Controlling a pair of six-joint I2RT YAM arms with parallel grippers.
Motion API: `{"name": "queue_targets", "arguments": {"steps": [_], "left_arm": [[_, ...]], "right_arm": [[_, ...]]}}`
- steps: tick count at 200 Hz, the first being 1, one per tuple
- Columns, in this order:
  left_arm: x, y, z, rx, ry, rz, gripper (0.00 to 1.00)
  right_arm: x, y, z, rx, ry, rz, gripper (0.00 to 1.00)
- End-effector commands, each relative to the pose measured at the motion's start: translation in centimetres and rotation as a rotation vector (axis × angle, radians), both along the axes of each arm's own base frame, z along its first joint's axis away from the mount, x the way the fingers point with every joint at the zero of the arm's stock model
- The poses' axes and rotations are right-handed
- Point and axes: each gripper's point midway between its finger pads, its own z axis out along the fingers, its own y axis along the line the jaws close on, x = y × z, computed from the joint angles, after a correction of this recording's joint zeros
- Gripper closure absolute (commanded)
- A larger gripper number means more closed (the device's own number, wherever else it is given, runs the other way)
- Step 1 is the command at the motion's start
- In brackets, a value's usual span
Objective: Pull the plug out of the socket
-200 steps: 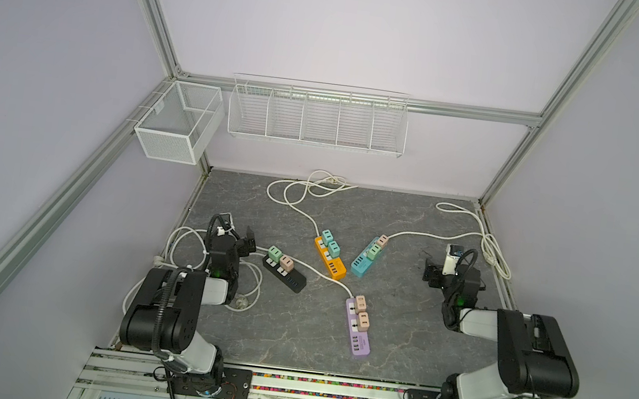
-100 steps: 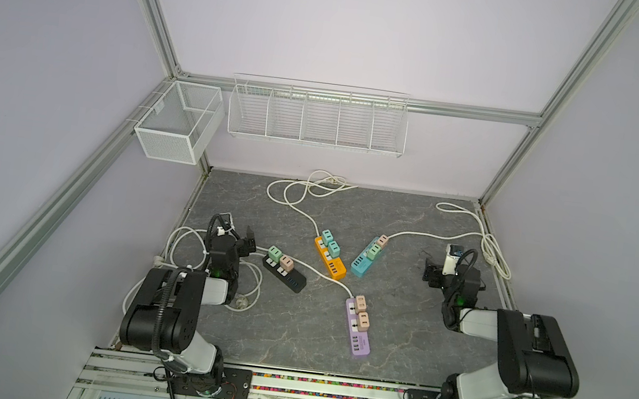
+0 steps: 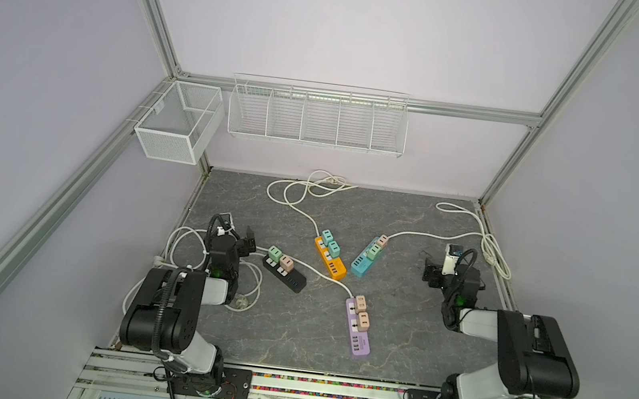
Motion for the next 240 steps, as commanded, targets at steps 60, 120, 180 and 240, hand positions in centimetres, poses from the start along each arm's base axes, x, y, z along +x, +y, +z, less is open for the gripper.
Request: {"name": "queue_targets", "arguments": {"steps": [60,120,180,240], "left_arm": [[-2.1,0.3,3.8,-0.037,-0.031,0.019,0.01],[-4.5,0.0,7.0,-0.188,-0.004,0.037,0.01],[-7.0,0.2,9.5,-0.444,-0.067,0.106,0.00],[-8.1,-2.3,9.2,-0.546,0.070,0.015,0.00]], "right_arm": [[-0.9,-1.1,3.6,-0.012,-0.010,-0.078,0.12],[-2.4,-2.1,7.4,0.214,0.042,-0.213,0.11],[-4.0,-1.0,7.5,0.444,0.208,-0.256,0.12],[-5.3,4.1,8.6,0.498,0.293,-0.083,0.12]]}}
